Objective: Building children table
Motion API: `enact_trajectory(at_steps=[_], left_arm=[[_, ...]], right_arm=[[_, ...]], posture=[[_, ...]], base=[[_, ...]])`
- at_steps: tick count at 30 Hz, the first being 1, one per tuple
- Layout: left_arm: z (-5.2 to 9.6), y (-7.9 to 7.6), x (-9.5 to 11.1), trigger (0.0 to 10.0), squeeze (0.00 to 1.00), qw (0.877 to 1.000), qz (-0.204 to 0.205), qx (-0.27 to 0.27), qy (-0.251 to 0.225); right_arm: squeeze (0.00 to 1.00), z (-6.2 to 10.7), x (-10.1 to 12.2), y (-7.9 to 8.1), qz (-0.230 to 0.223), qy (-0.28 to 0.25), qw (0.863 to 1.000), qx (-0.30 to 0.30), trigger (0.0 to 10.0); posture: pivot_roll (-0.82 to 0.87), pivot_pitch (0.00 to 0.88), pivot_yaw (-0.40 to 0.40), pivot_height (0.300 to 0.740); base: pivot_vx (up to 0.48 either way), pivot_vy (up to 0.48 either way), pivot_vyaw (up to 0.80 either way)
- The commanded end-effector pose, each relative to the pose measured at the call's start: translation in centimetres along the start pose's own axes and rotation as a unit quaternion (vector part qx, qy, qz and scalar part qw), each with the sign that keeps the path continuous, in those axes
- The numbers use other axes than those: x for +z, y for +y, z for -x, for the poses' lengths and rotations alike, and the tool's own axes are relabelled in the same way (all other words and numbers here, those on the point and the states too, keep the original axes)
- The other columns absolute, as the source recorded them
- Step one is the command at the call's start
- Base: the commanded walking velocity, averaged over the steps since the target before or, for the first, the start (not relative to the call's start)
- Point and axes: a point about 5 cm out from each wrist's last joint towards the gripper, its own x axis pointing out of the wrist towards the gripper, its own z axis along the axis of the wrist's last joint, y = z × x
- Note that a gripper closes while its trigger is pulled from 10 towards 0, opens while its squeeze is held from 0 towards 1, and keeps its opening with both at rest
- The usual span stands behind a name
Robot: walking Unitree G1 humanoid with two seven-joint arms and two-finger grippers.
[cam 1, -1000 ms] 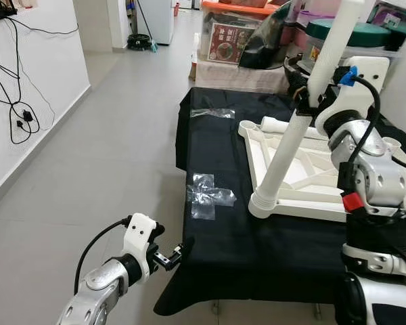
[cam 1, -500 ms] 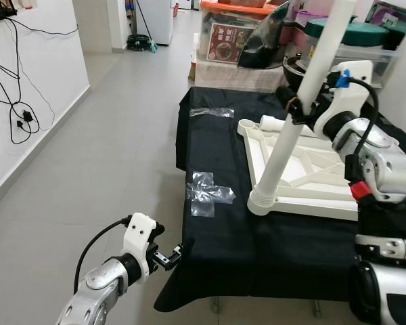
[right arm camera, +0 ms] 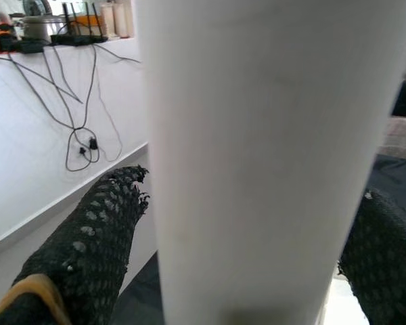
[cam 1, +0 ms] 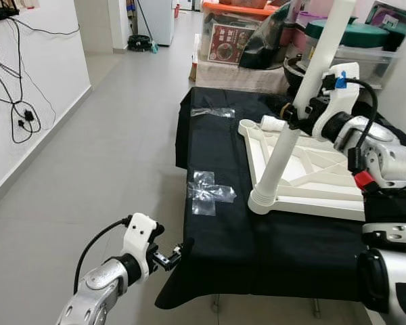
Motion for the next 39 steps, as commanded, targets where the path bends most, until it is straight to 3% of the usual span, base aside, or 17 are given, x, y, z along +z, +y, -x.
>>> enact_trajectory(at_steps=[1, 14, 24, 25, 26, 27, 28, 29, 32, 33, 34, 39], left_arm=[[0.0, -0.1, -0.4, 10.0, 0.00, 1.000, 0.000, -0.004, 0.011], [0.1, -0.1, -0.5, 10.0, 0.00, 1.000, -0.001, -0.003, 0.013], [0.2, -0.1, -0.5, 10.0, 0.00, 1.000, -0.001, -0.003, 0.014], [0.2, -0.1, -0.5, 10.0, 0.00, 1.000, -0.001, -0.002, 0.014], [0.3, -0.1, -0.6, 10.0, 0.00, 1.000, 0.000, -0.002, 0.014], [0.3, -0.1, -0.6, 10.0, 0.00, 1.000, 0.000, -0.002, 0.014], [0.3, -0.1, -0.6, 10.0, 0.00, 1.000, 0.000, -0.002, 0.014], [0.4, -0.1, -0.6, 10.0, 0.00, 1.000, 0.000, -0.002, 0.015], [0.4, -0.1, -0.6, 10.0, 0.00, 1.000, 0.000, -0.002, 0.015], [0.4, -0.1, -0.6, 10.0, 0.00, 1.000, 0.000, -0.002, 0.015], [0.4, -0.1, -0.6, 10.0, 0.00, 1.000, 0.000, -0.002, 0.015], [0.4, -0.1, -0.6, 10.0, 0.00, 1.000, 0.000, -0.002, 0.015]], right_arm=[[0.00, -0.2, 1.0, 0.2, 0.006, -0.014, 1.000, 0.022, 10.0], [0.00, -0.4, 0.8, -0.1, 0.033, -0.022, 0.996, 0.083, 10.0], [0.00, -0.7, -0.2, -1.2, 0.050, -0.001, 0.996, 0.069, 10.0], [0.00, -0.7, -0.3, -1.5, 0.050, 0.001, 0.997, 0.064, 9.6], [0.00, -0.7, -0.4, -1.7, 0.050, 0.002, 0.997, 0.062, 7.0], [0.00, -0.7, -0.4, -1.7, 0.050, 0.002, 0.997, 0.062, 7.0], [0.00, -0.7, -0.5, -1.8, 0.050, 0.002, 0.997, 0.061, 5.0], [0.00, -0.6, -0.5, -1.9, 0.052, 0.001, 0.997, 0.064, 2.1], [0.00, -0.6, -0.5, -1.9, 0.053, 0.000, 0.996, 0.066, 2.1], [0.00, -0.6, -0.4, -2.0, 0.054, -0.001, 0.996, 0.069, 0.4], [0.00, -0.6, -0.5, -2.0, 0.056, -0.001, 0.996, 0.074, 0.0], [0.00, -0.6, -0.5, -2.1, 0.059, -0.001, 0.995, 0.076, 0.0]], posture=[[-0.04, 0.000, -0.099, 0.740], [-0.03, 0.000, -0.100, 0.740], [-0.02, 0.000, -0.109, 0.740], [-0.02, 0.000, -0.109, 0.740], [-0.02, 0.000, -0.109, 0.740], [-0.02, 0.000, -0.109, 0.740], [-0.01, 0.000, -0.109, 0.740], [-0.01, 0.000, -0.108, 0.740], [-0.01, 0.000, -0.108, 0.740], [-0.01, 0.000, -0.108, 0.740], [-0.01, 0.000, -0.108, 0.740], [-0.01, 0.000, -0.108, 0.740]], base=[[0.000, 0.000, 0.00], [0.000, 0.000, 0.00], [0.000, 0.000, 0.00], [0.000, 0.000, 0.00], [0.000, 0.000, 0.00], [0.000, 0.000, 0.00], [0.000, 0.000, 0.00], [0.000, 0.000, 0.00], [0.000, 0.000, 0.00], [0.000, 0.000, 0.00], [0.000, 0.000, 0.00], [0.000, 0.000, 0.00]])
